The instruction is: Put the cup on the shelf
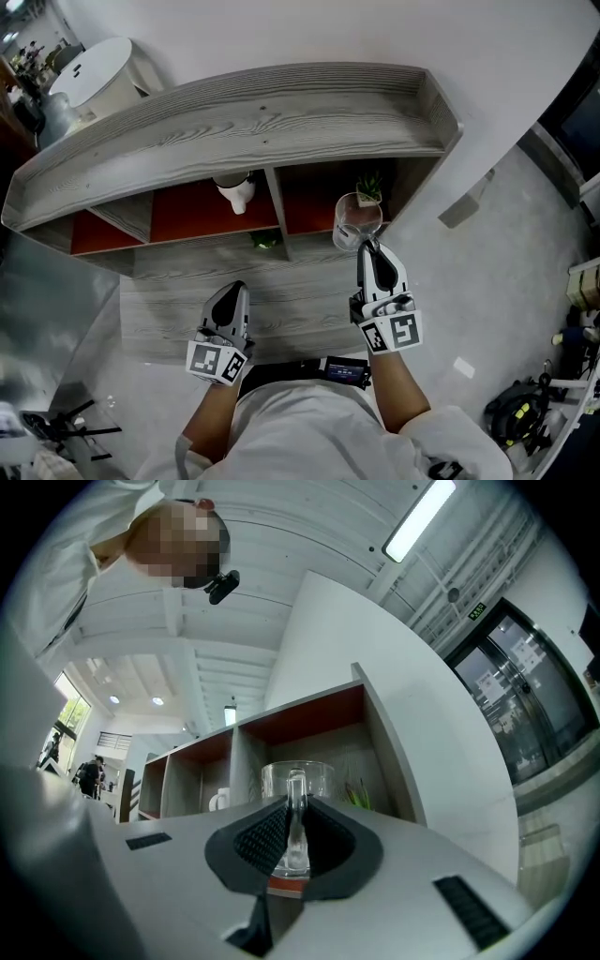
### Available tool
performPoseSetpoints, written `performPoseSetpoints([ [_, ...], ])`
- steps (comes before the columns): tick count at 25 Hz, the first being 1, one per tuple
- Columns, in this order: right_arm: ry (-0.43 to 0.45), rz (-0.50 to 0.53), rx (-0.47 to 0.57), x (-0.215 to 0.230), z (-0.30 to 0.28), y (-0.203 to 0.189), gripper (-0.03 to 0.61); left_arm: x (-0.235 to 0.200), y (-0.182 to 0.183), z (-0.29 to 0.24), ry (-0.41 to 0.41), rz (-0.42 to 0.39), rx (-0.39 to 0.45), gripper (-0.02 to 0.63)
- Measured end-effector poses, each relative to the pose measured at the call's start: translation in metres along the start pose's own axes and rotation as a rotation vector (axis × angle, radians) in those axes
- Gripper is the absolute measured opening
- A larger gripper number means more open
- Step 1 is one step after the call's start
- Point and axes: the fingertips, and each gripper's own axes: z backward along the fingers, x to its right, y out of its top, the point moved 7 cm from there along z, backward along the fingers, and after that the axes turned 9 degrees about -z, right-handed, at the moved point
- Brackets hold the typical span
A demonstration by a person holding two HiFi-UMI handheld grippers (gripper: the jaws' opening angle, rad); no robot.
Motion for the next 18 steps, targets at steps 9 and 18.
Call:
performPoseSetpoints([
  [9, 0.019, 0.007, -0.008, -0.005, -0.04, -0.027, 0.044, -0.019, -0.016, -0.013, -0.011, 0.013, -0.042, 0.012],
  [18, 0.005, 0.007, -0.034, -0.003, -0.073, -0.056, 0.044, -0.036, -0.029, -0.012, -0.005, 0.033, -0.082, 0.012],
])
